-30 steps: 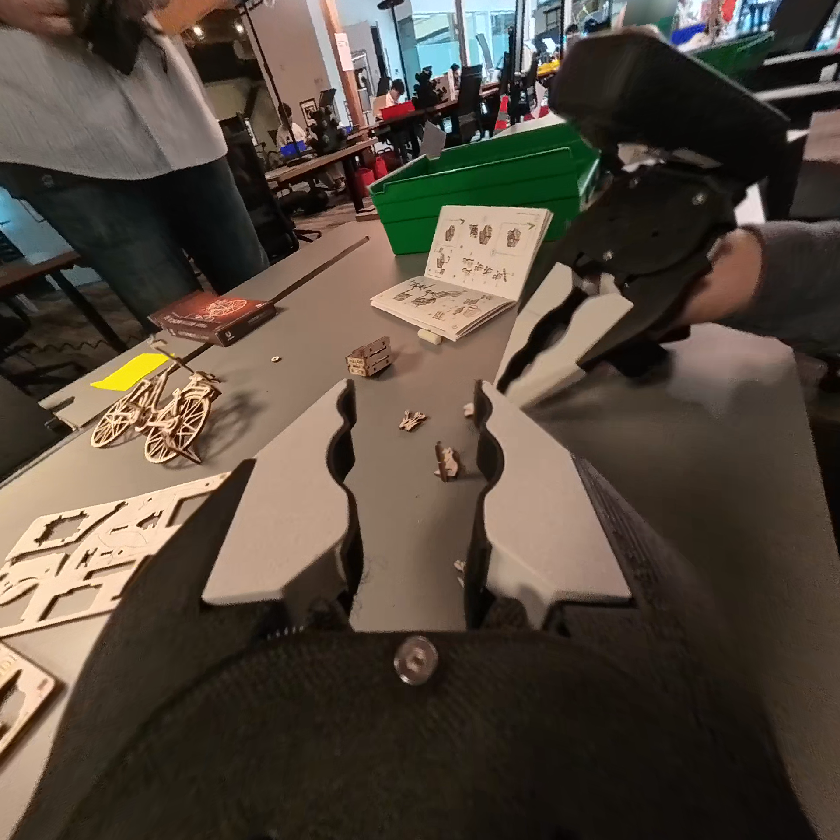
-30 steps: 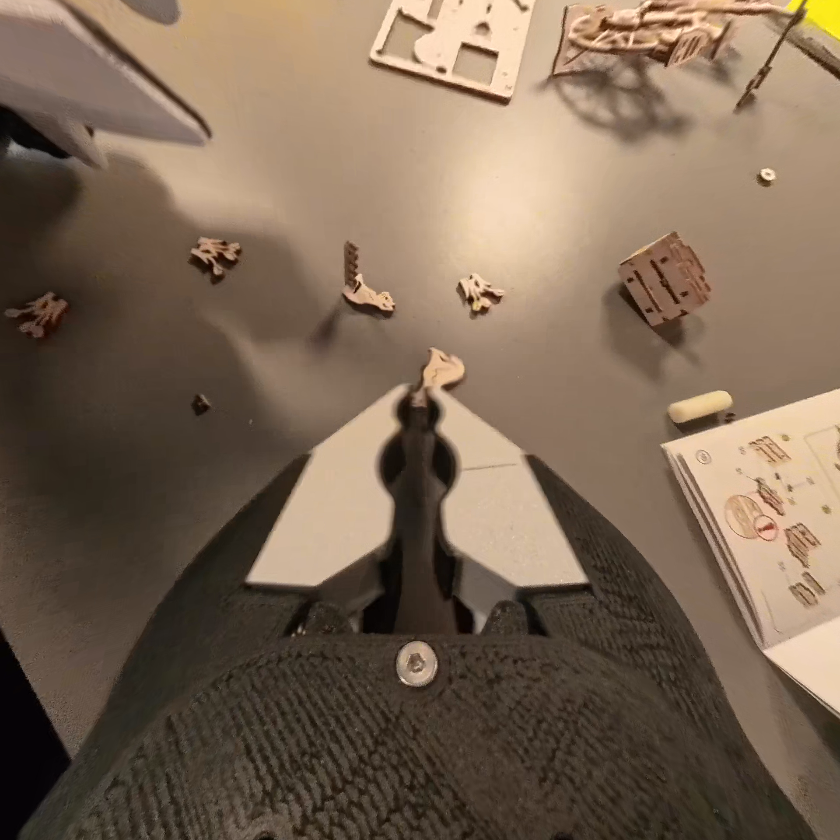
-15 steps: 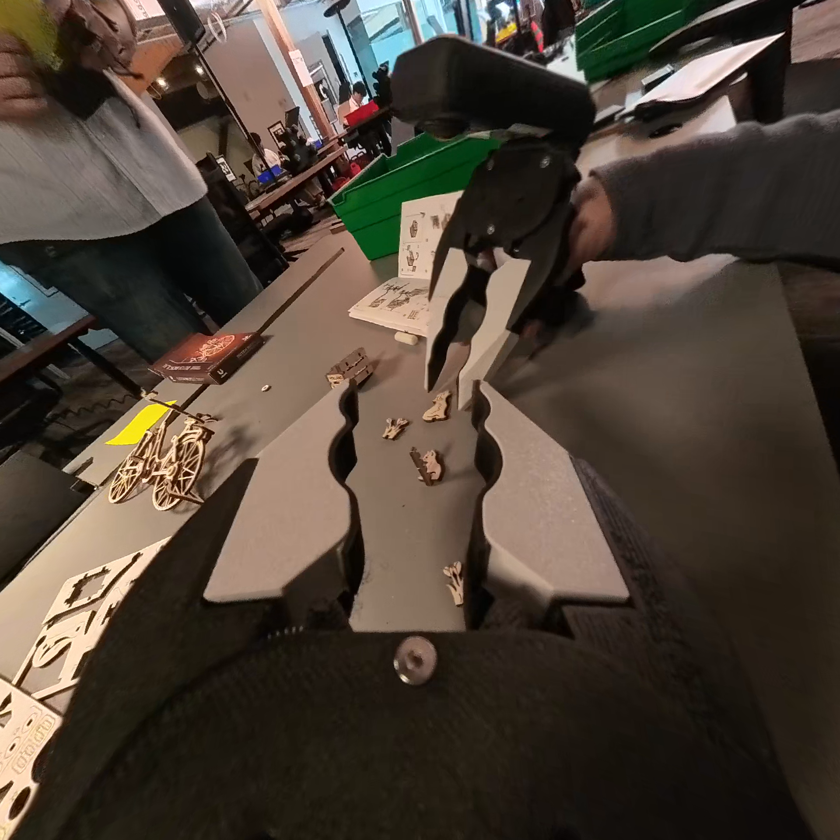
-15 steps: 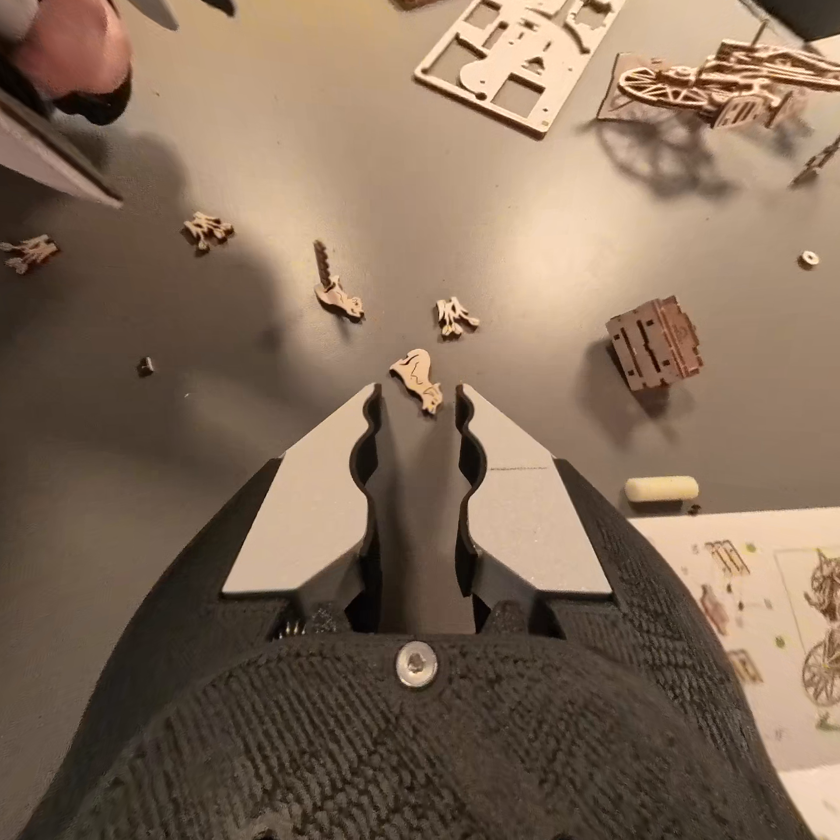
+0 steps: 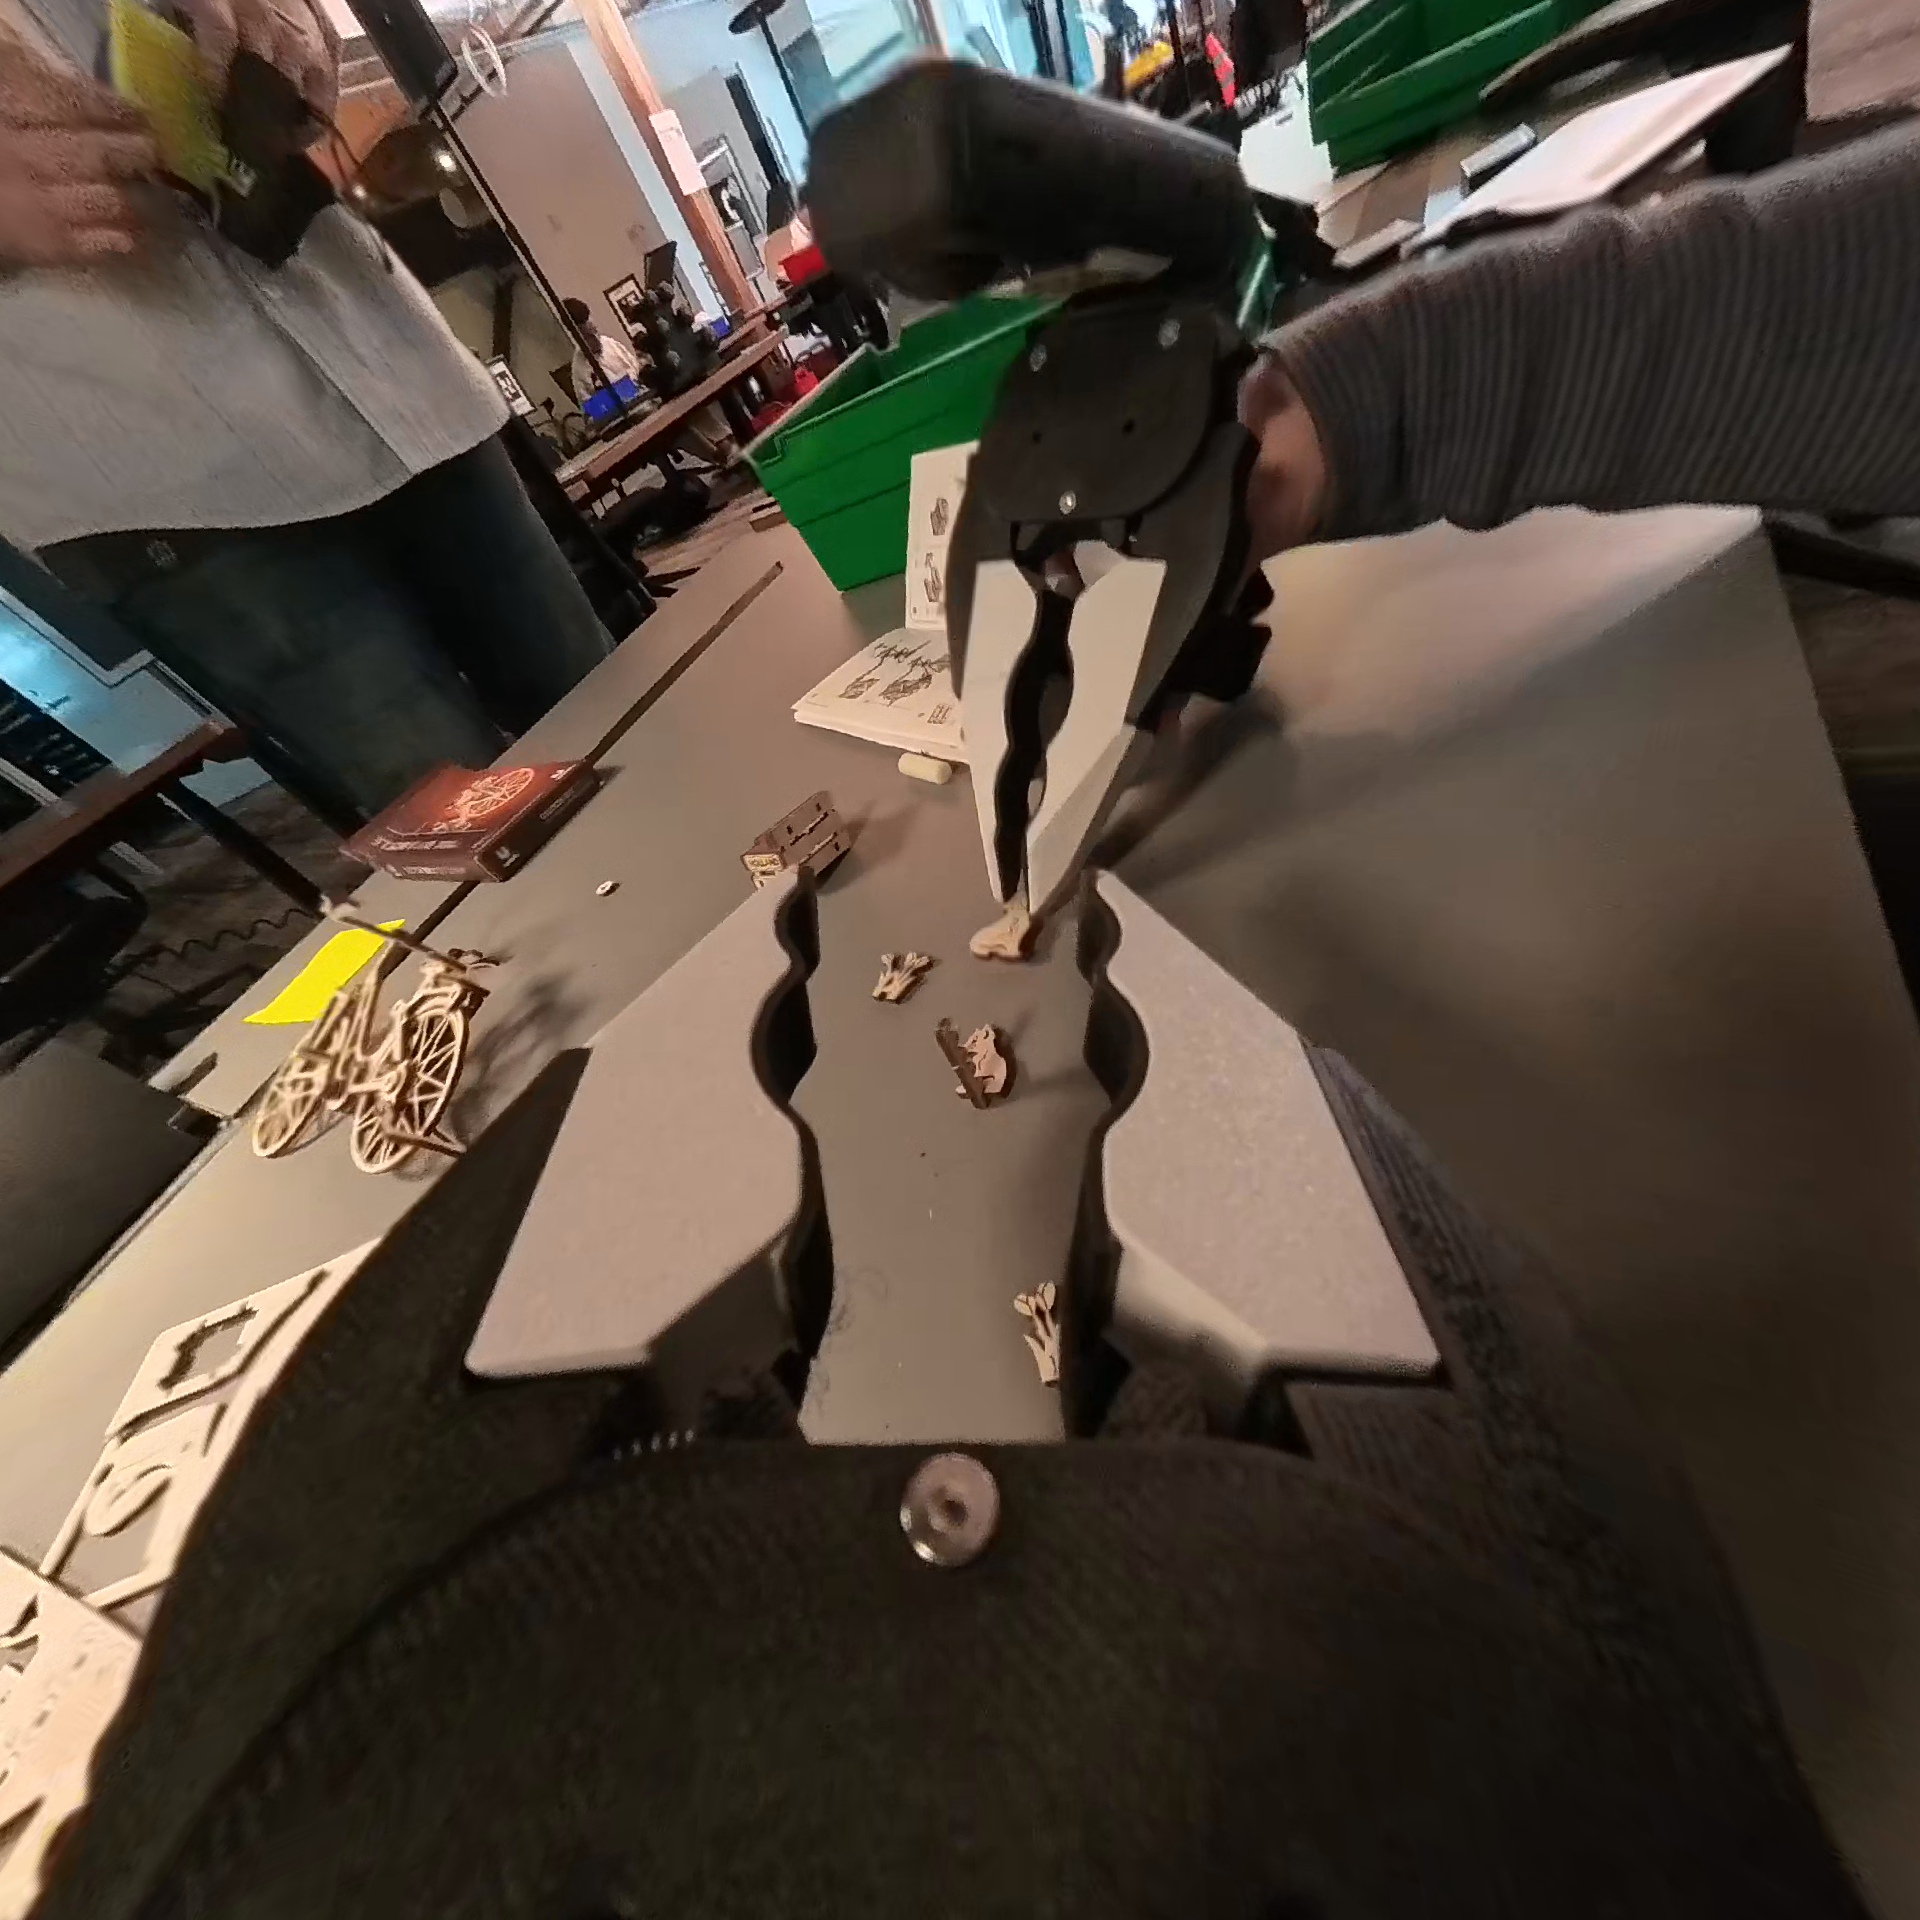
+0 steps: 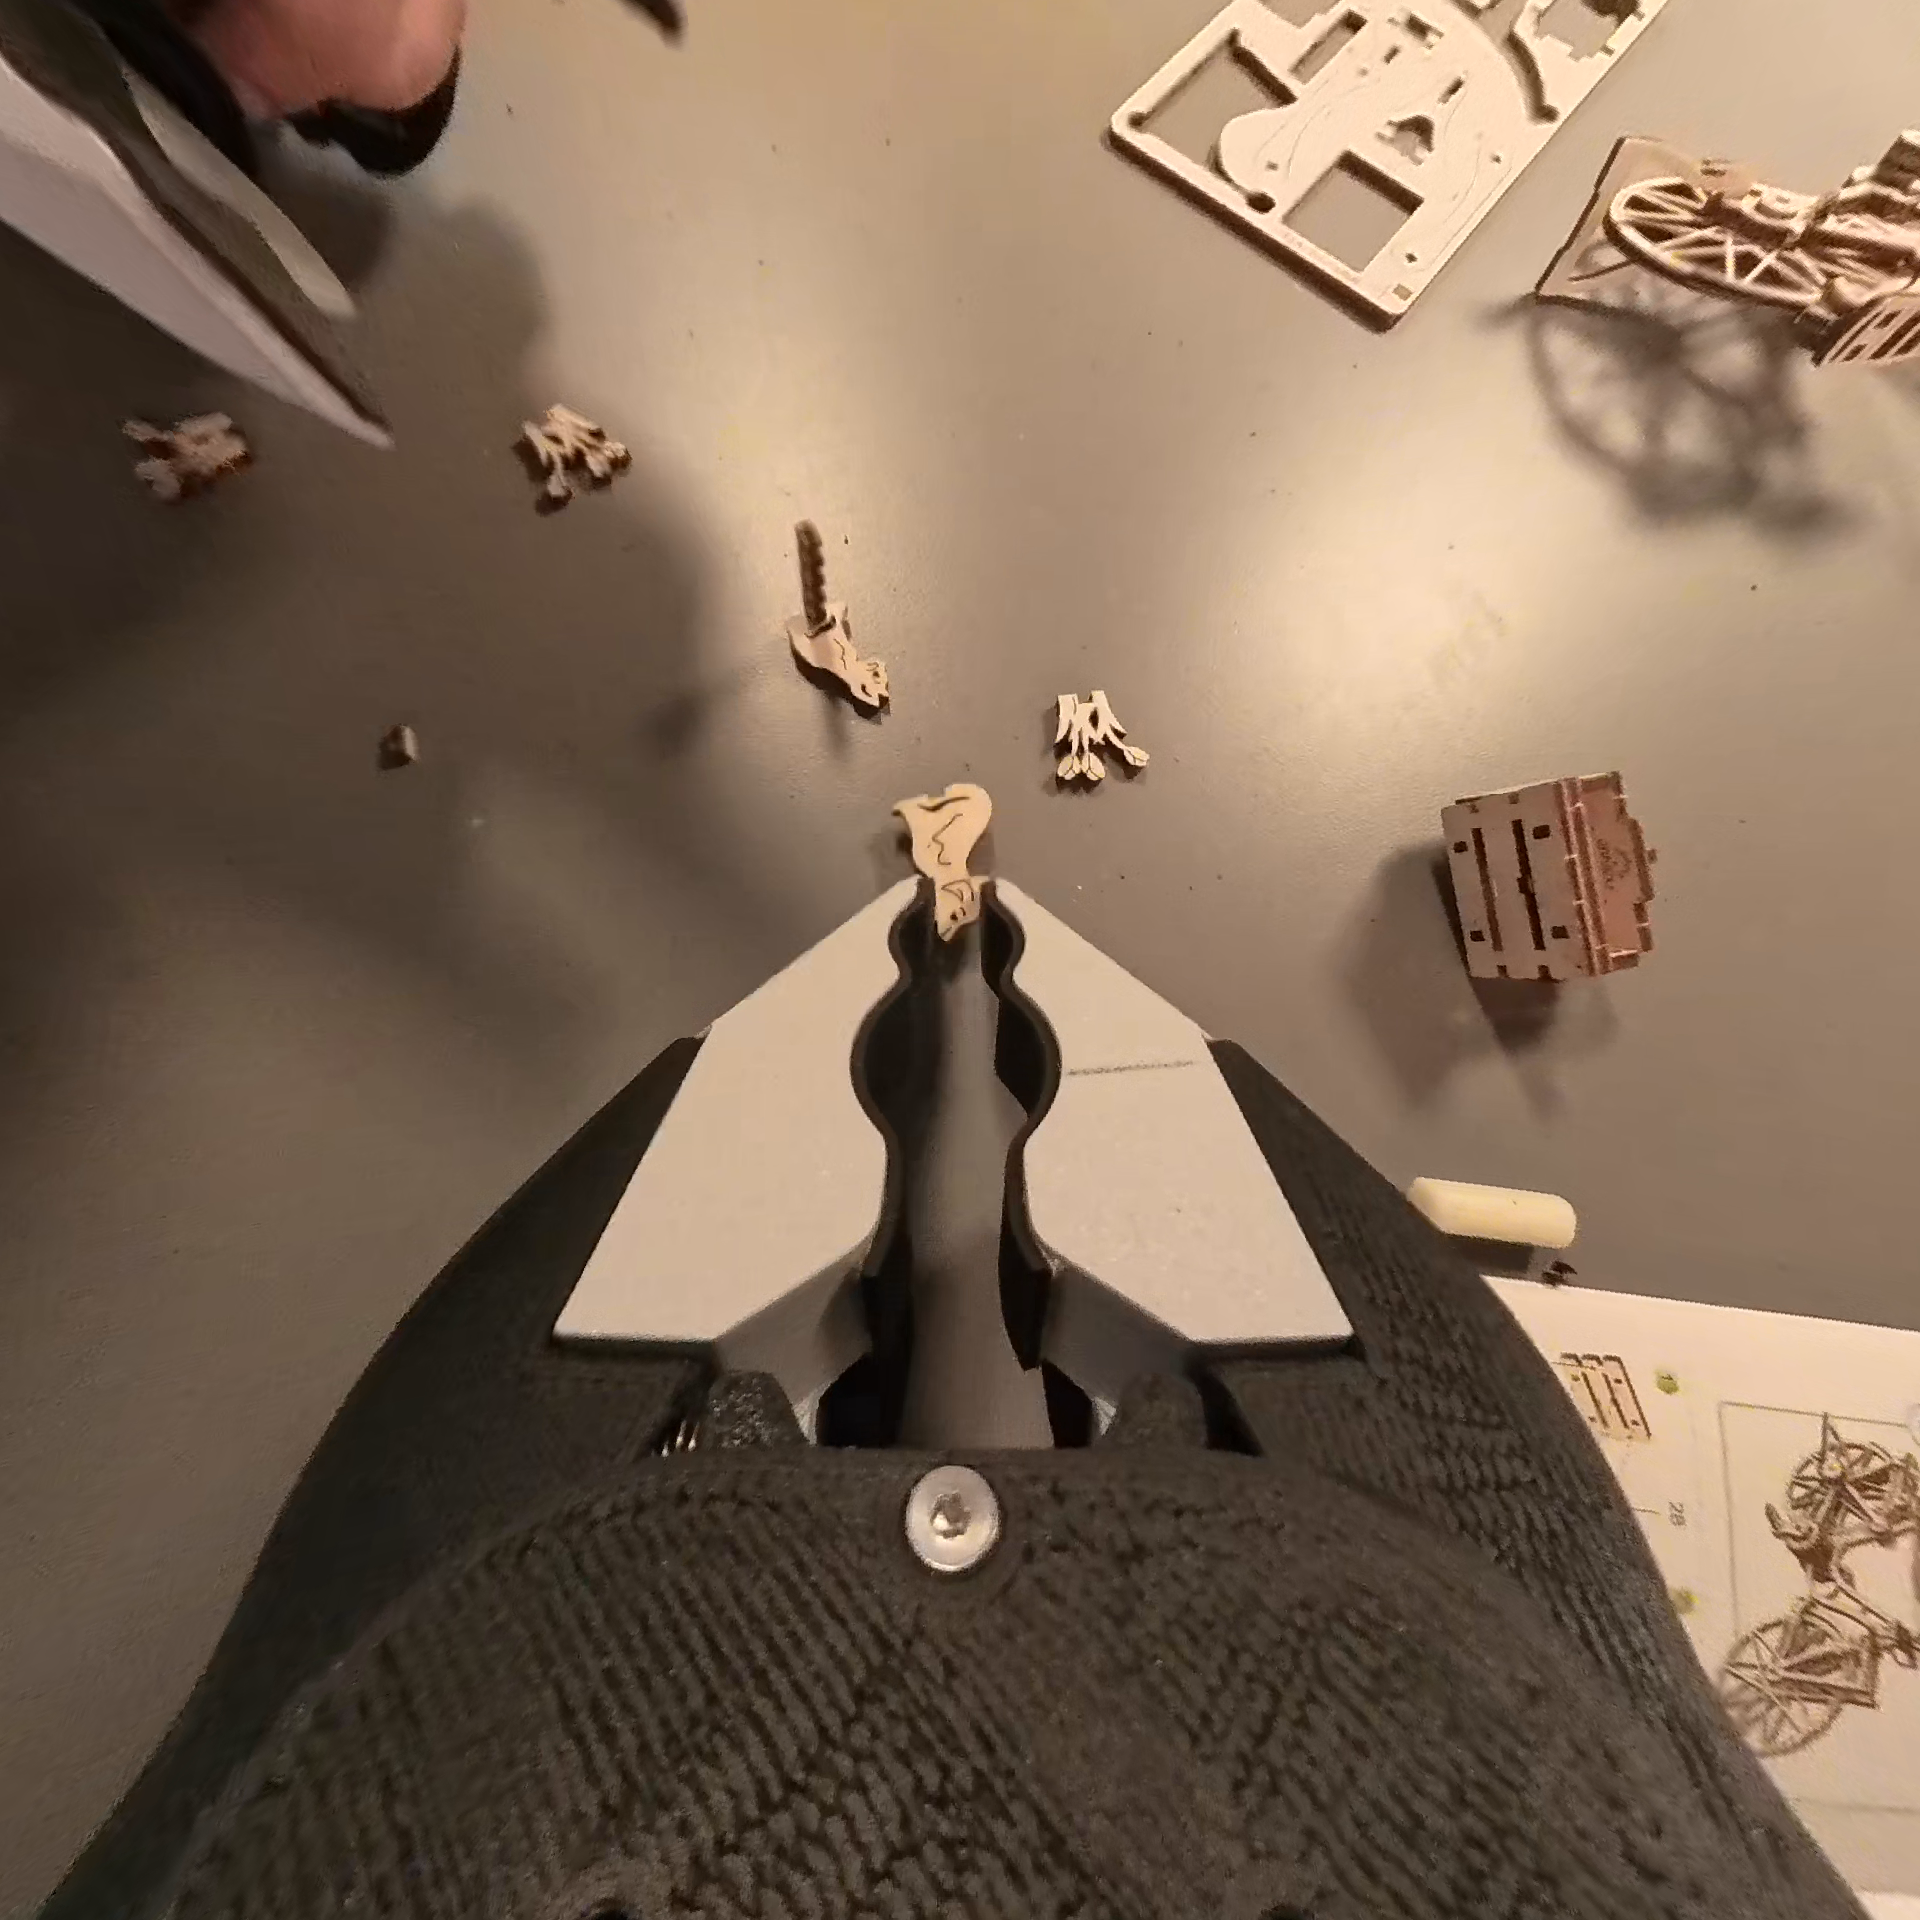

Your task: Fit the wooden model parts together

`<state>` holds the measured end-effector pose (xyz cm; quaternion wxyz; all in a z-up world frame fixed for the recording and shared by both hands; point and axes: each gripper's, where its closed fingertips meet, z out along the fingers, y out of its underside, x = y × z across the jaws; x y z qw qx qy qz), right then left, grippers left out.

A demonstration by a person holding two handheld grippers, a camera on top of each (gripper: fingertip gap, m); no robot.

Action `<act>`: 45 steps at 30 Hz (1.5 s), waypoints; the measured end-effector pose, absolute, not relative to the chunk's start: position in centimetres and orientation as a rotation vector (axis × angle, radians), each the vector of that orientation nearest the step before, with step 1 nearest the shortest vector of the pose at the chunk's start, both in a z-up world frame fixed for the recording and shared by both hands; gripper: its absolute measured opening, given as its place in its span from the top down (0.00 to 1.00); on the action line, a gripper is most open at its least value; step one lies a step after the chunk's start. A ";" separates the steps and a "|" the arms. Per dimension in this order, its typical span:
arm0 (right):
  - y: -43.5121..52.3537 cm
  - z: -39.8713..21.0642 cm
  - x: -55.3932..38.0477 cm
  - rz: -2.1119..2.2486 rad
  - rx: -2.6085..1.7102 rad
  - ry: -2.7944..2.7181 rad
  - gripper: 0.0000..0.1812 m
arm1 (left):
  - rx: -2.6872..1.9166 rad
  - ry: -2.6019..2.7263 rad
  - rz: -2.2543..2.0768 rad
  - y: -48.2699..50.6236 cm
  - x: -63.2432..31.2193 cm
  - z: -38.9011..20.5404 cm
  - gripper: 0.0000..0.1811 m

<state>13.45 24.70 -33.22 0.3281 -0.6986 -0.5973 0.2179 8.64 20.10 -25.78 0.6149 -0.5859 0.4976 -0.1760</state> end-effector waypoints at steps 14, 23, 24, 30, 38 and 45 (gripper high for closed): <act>18.9 -26.6 10.9 0.996 -1.642 -1.623 0.96 | -0.962 1.442 0.287 19.0 10.8 -27.7 0.84; 20.1 -23.7 10.0 0.766 -1.370 -1.521 0.84 | -1.199 1.244 0.018 20.0 9.8 -25.5 1.00; 19.9 -23.3 9.9 0.670 -1.284 -1.539 0.83 | -1.276 1.199 -0.147 20.0 9.6 -25.2 1.00; 18.6 -21.7 9.1 0.121 -0.821 -1.602 0.84 | -1.628 0.992 -1.208 17.5 9.3 -24.0 0.99; 17.7 -23.2 8.0 -0.192 -0.521 -1.716 0.83 | -1.781 0.803 -1.586 17.1 8.2 -23.1 1.00; 17.5 -22.2 7.8 -0.321 -0.285 -1.627 0.91 | -1.853 0.734 -1.770 16.5 8.6 -23.1 1.00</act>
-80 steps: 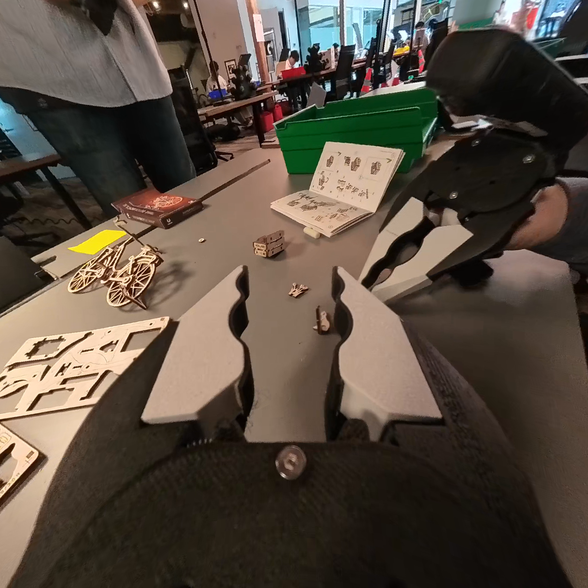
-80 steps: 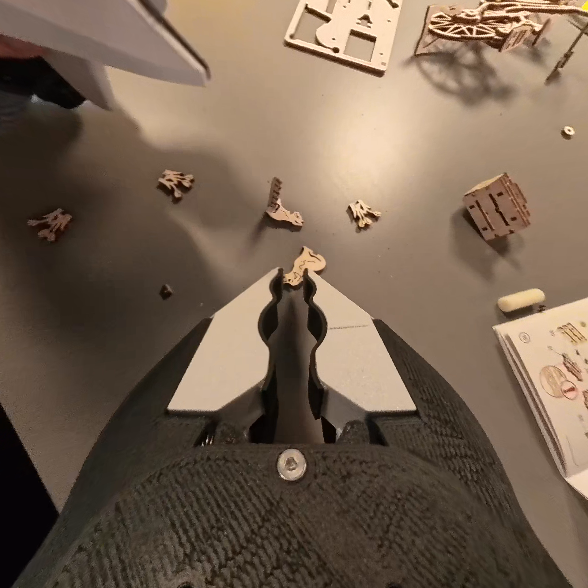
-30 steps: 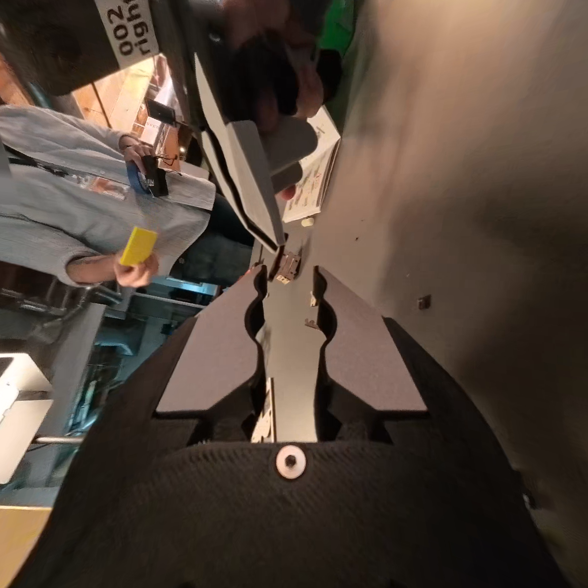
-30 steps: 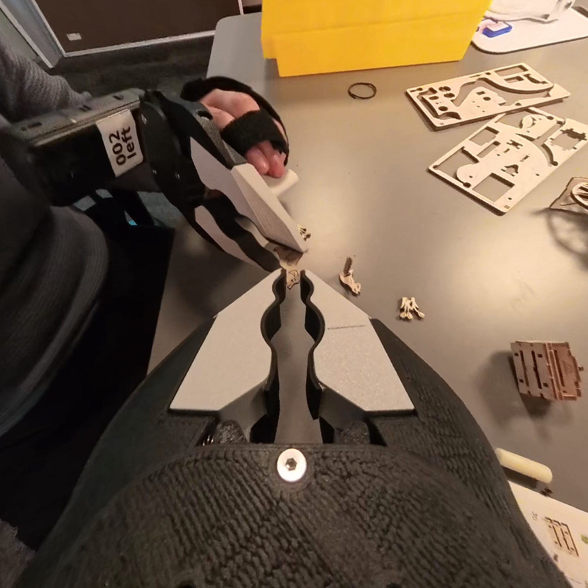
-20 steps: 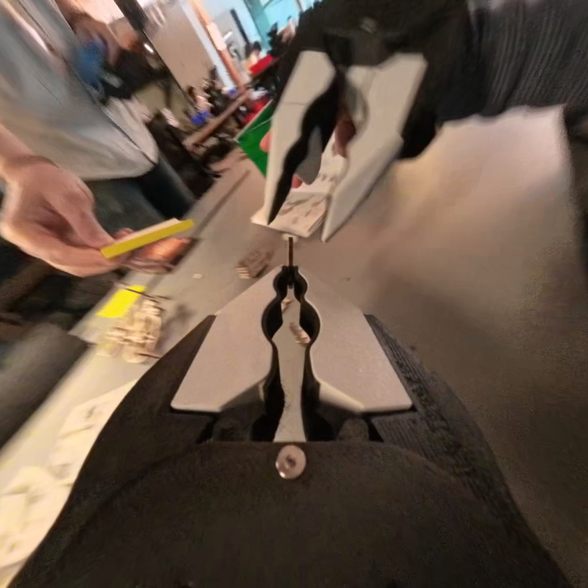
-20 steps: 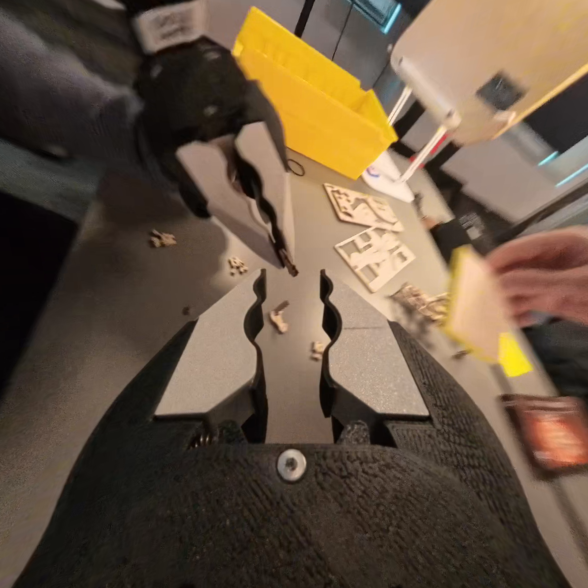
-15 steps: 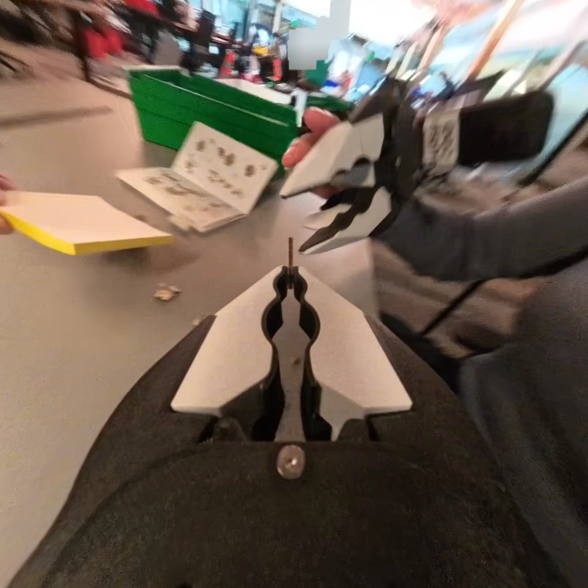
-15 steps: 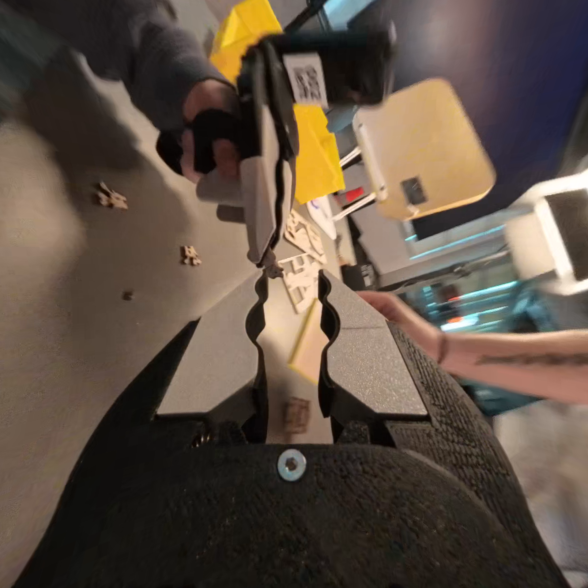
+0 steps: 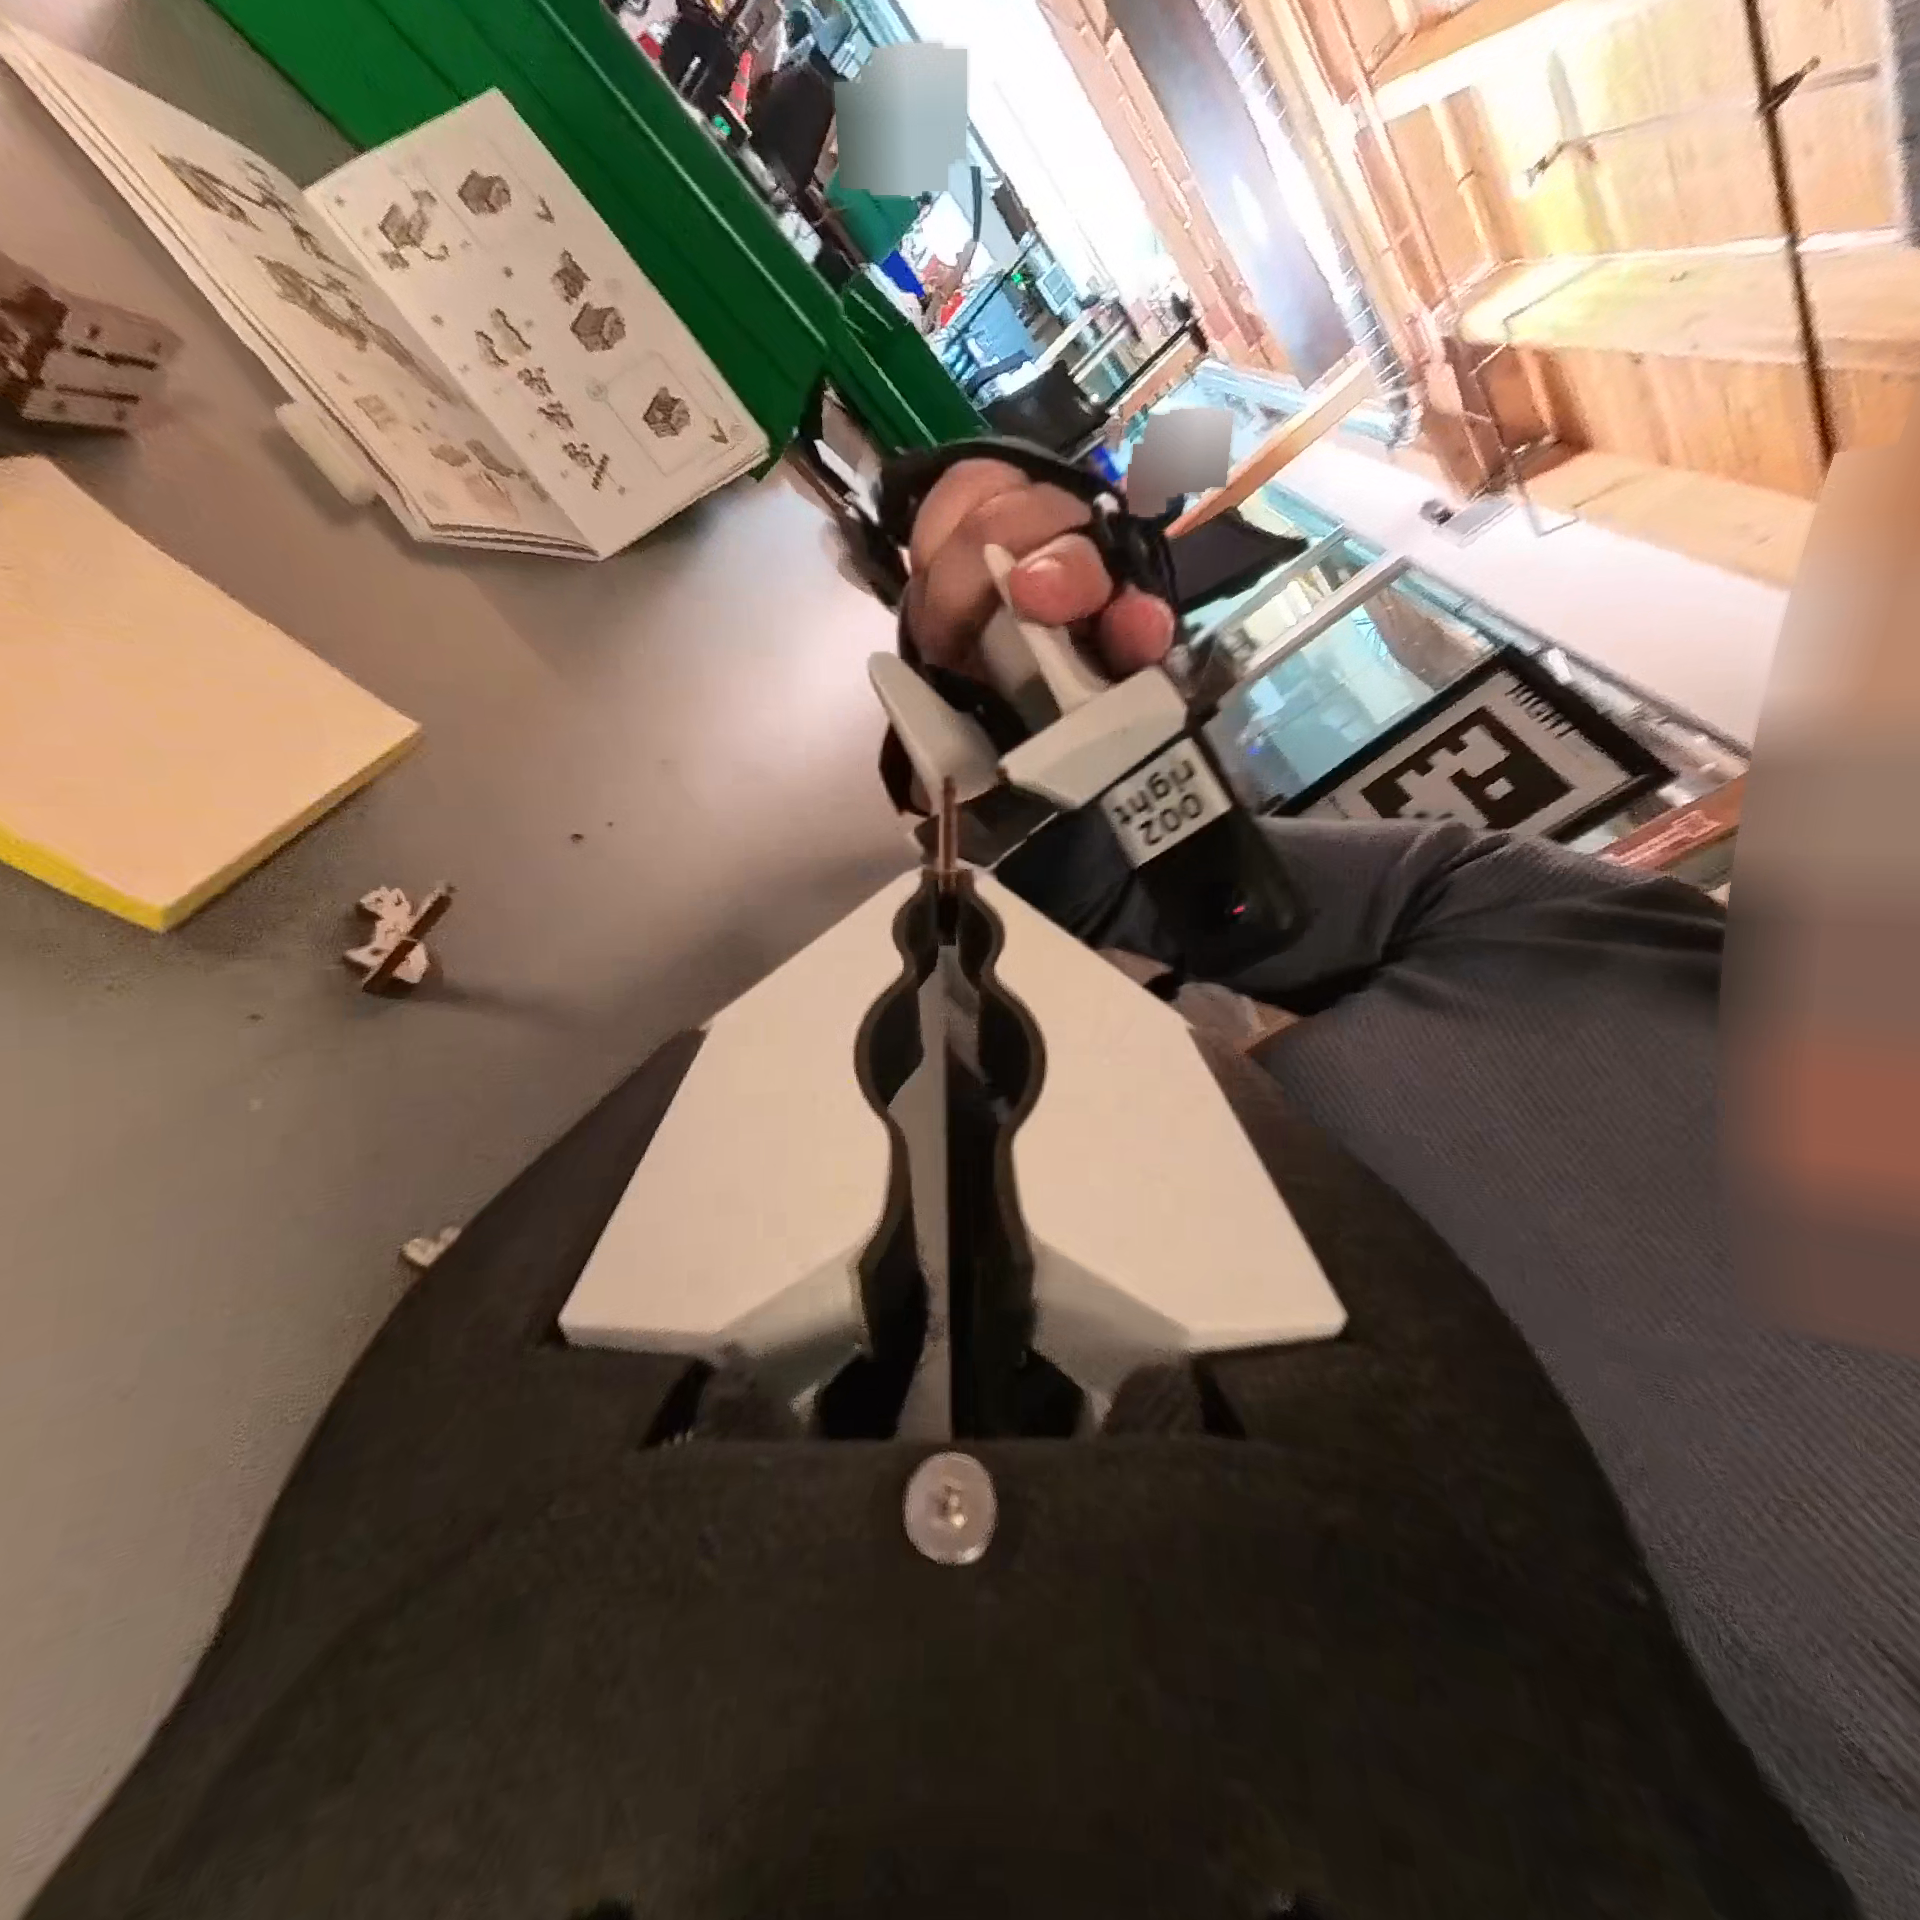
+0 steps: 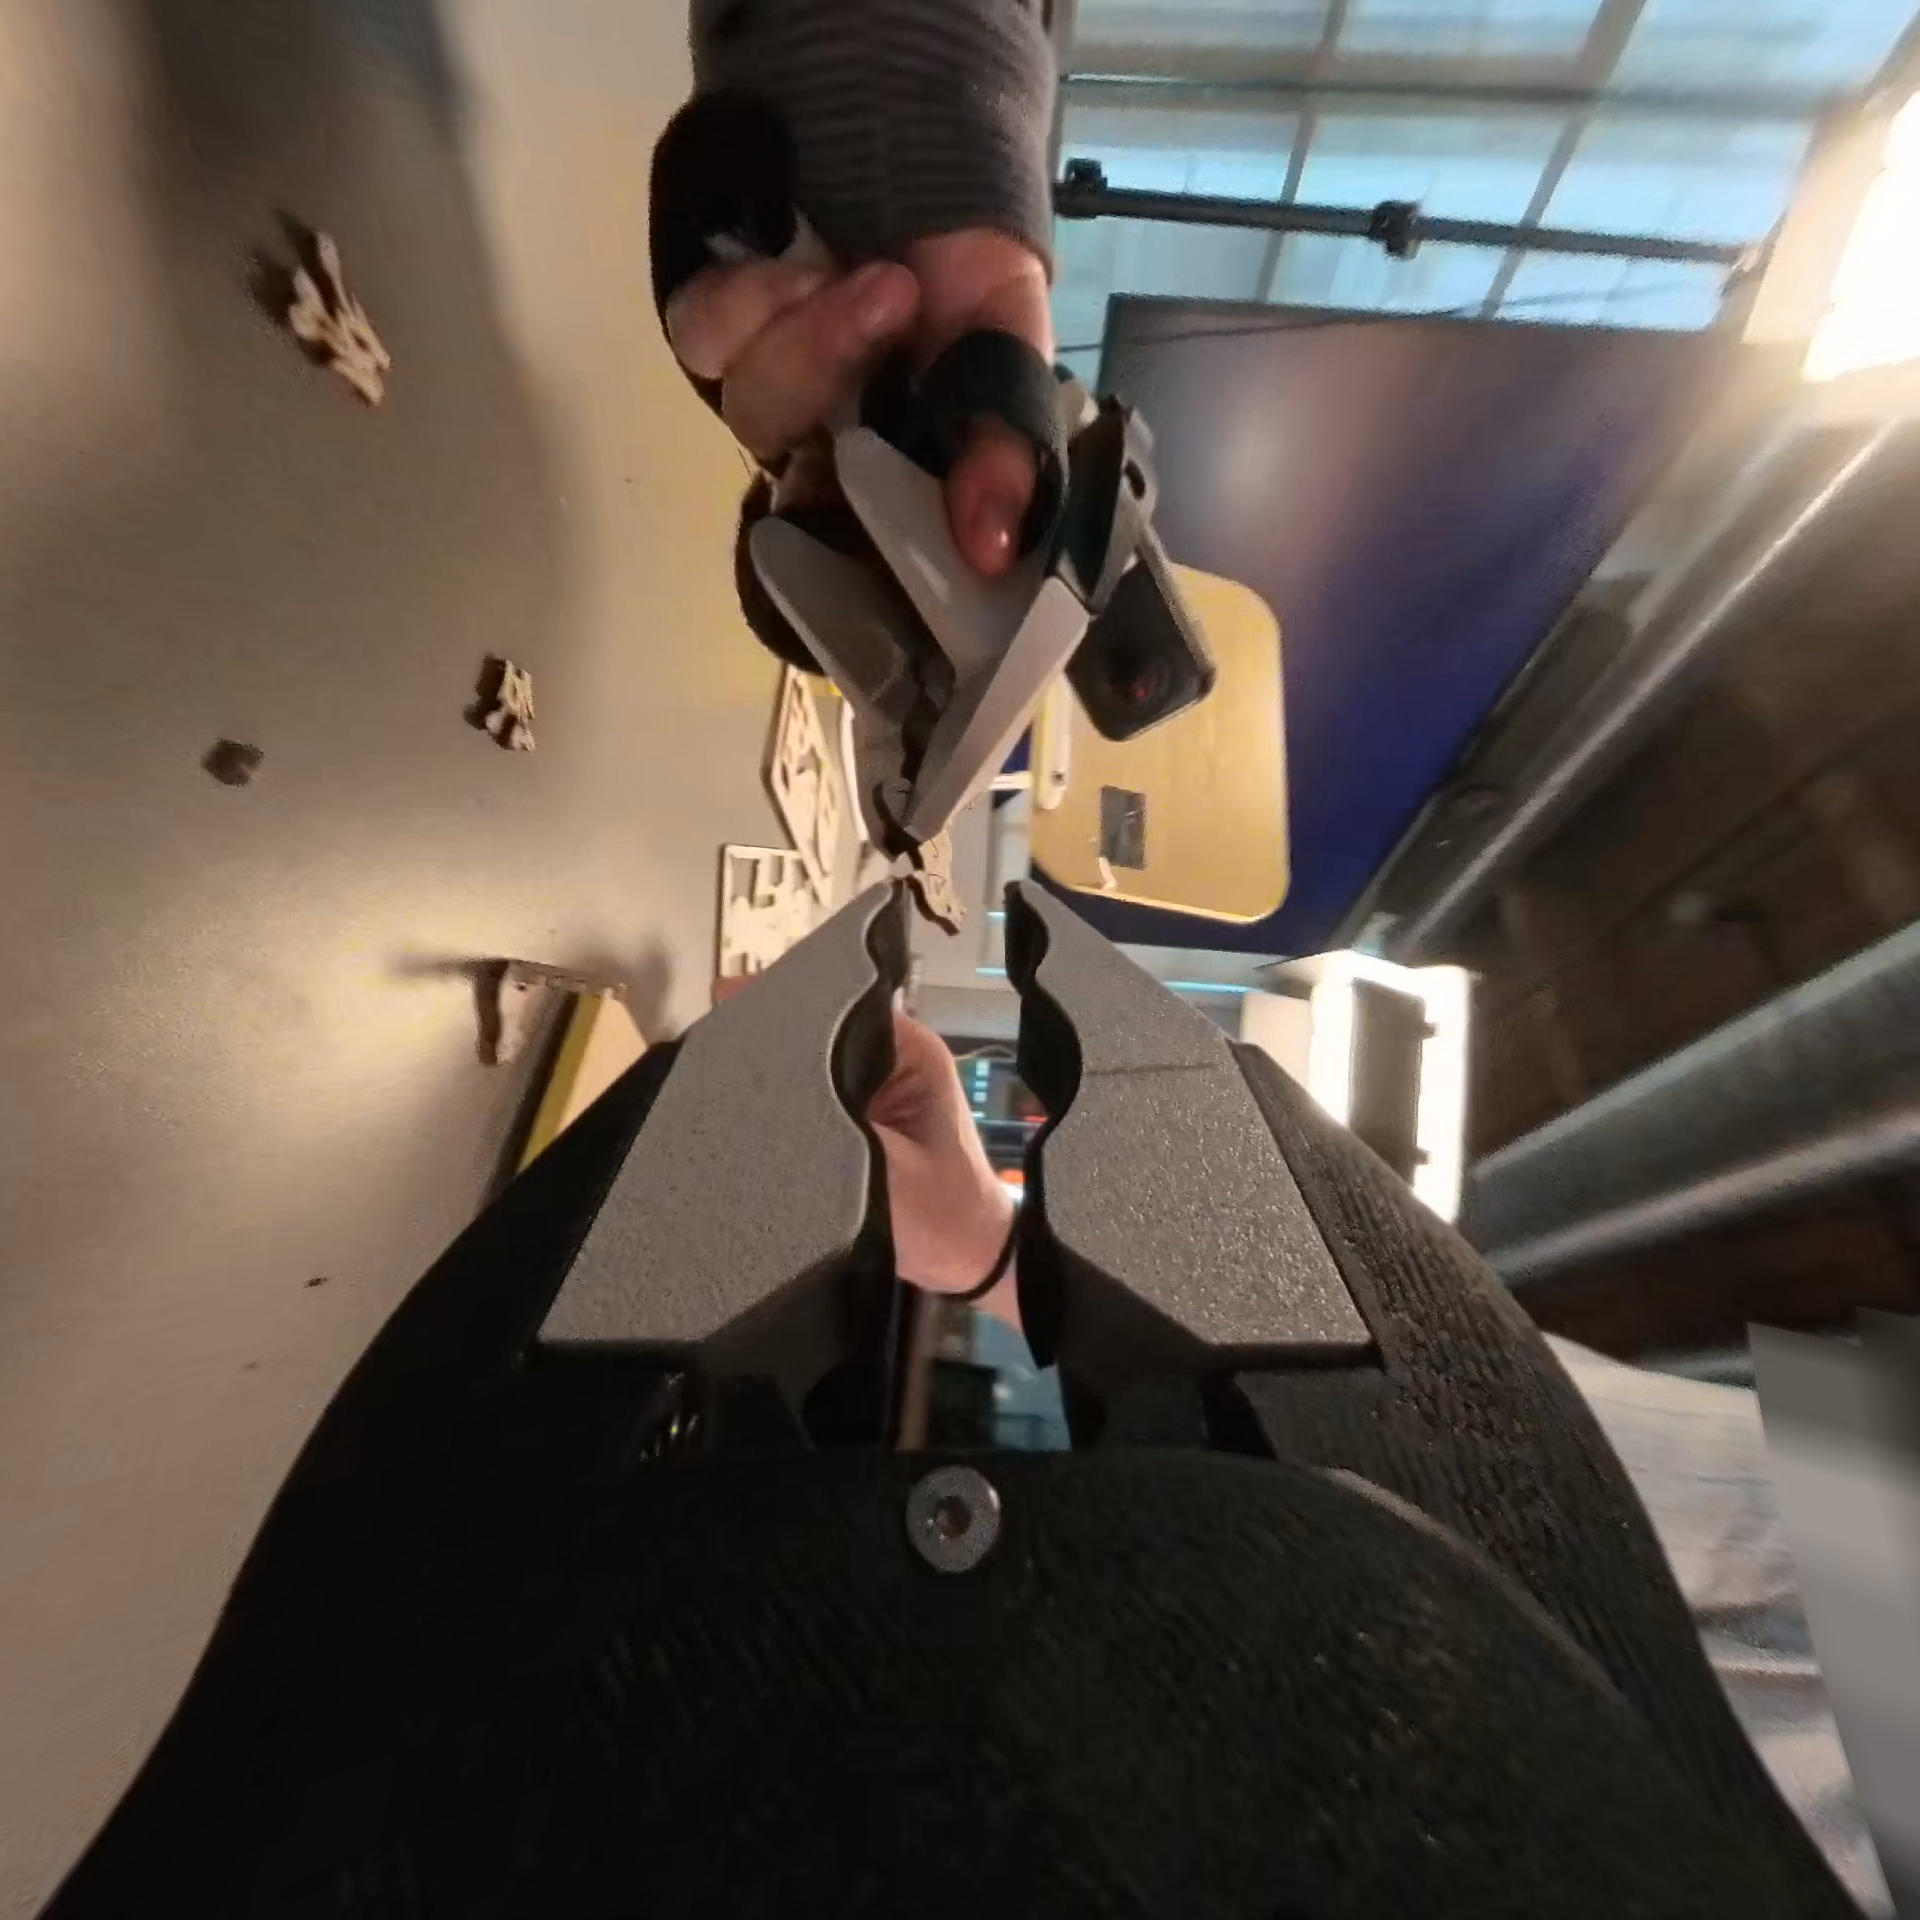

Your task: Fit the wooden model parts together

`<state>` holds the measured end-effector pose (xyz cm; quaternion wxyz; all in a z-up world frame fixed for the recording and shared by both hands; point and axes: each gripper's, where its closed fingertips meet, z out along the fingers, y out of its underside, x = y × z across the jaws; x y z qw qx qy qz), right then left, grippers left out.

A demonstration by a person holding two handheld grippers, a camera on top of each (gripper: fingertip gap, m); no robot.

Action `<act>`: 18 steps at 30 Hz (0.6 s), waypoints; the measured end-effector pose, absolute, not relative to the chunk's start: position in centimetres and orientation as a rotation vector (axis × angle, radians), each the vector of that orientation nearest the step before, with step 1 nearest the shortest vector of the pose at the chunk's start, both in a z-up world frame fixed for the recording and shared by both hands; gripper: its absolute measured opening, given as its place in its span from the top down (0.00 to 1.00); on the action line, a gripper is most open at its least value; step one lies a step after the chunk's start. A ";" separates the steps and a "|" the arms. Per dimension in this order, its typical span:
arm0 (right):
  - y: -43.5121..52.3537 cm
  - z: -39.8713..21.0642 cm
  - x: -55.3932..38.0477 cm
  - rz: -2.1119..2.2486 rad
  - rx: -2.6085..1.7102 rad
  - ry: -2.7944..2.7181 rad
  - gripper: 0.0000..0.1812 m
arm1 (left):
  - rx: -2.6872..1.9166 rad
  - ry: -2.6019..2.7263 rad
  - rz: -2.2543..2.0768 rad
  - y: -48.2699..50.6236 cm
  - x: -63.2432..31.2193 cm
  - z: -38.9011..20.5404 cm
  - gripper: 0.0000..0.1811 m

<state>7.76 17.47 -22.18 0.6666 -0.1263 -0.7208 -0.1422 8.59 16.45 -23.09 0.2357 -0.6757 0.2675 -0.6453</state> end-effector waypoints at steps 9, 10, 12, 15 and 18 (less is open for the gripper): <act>18.2 -23.0 8.0 -0.503 -0.080 -1.552 0.98 | -1.882 0.647 -1.898 16.8 9.4 -23.3 1.00; 18.4 -23.0 8.1 -0.517 -0.071 -1.534 0.99 | -1.870 0.631 -1.900 17.0 9.5 -23.2 0.99; 18.6 -23.0 8.3 -0.498 -0.079 -1.504 1.00 | -1.854 0.614 -1.868 17.3 9.5 -23.1 0.98; 20.7 -23.7 9.0 -0.459 -0.210 -1.487 1.00 | -1.796 0.590 -1.661 18.7 8.1 -22.9 0.89; 22.9 -25.6 9.8 -0.375 -0.416 -1.490 1.00 | -1.818 0.646 -1.275 21.1 6.1 -24.7 0.84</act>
